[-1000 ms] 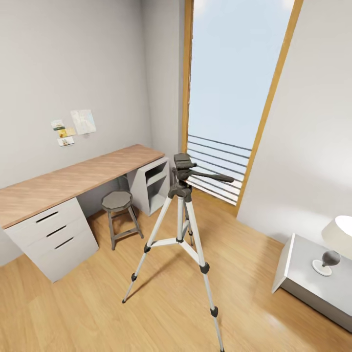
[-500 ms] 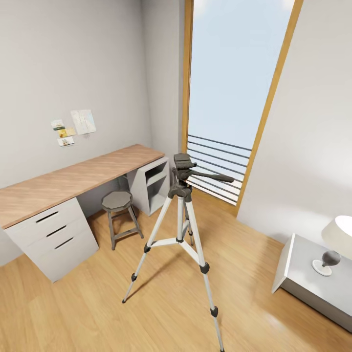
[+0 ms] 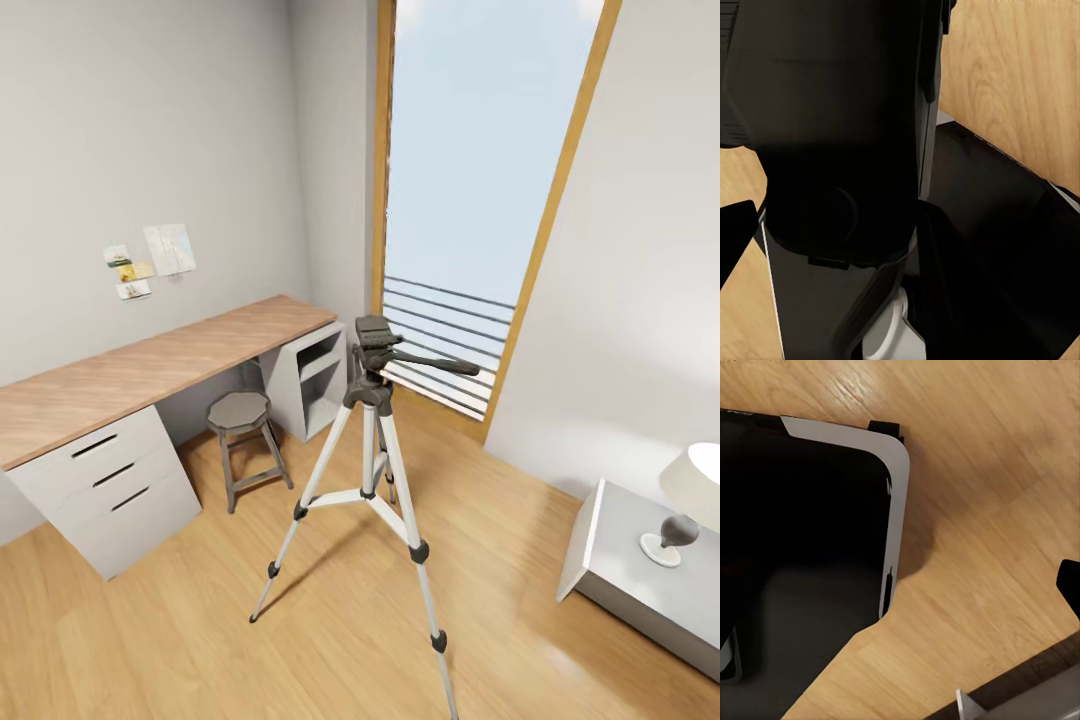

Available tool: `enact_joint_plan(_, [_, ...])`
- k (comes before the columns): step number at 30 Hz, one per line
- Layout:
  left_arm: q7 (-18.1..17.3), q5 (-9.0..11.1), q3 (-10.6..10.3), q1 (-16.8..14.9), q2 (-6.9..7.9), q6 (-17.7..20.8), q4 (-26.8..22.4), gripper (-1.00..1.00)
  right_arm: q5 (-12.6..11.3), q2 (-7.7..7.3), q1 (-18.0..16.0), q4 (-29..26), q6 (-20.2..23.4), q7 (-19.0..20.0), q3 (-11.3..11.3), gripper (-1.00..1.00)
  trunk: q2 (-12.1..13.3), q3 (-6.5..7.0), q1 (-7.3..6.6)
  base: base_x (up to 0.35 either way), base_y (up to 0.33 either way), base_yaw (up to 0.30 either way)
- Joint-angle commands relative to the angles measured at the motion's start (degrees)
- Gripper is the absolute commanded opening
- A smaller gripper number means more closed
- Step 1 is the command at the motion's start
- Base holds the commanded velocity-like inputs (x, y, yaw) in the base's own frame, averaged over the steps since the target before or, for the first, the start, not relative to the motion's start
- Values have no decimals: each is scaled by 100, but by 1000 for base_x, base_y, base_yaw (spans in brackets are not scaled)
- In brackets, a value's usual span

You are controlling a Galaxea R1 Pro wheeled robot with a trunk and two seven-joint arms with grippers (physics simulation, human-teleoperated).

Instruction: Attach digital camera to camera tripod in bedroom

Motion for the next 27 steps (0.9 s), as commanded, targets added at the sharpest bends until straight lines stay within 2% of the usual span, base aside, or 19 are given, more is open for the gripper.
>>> enact_joint_plan(1, [1,43,-49,-4,1,0,2,-100,52,-3,-8,12,-5,14,-49,100,-11,-11,3,6,0,0])
enact_joint_plan(11, [1,41,-47,-4,4,4,2,-100,52,-6,-8,12,-6,14,-49,100,-11,-11,3,18,0,0])
enact_joint_plan(21, [1,41,-47,-4,3,3,2,-100,52,-11,-8,12,-5,14,-46,100,-11,-11,3,183,0,0])
enact_joint_plan(27, [1,41,-46,-4,4,4,2,-100,52,-11,-8,12,-5,14,-49,100,-11,-11,3,82,0,0])
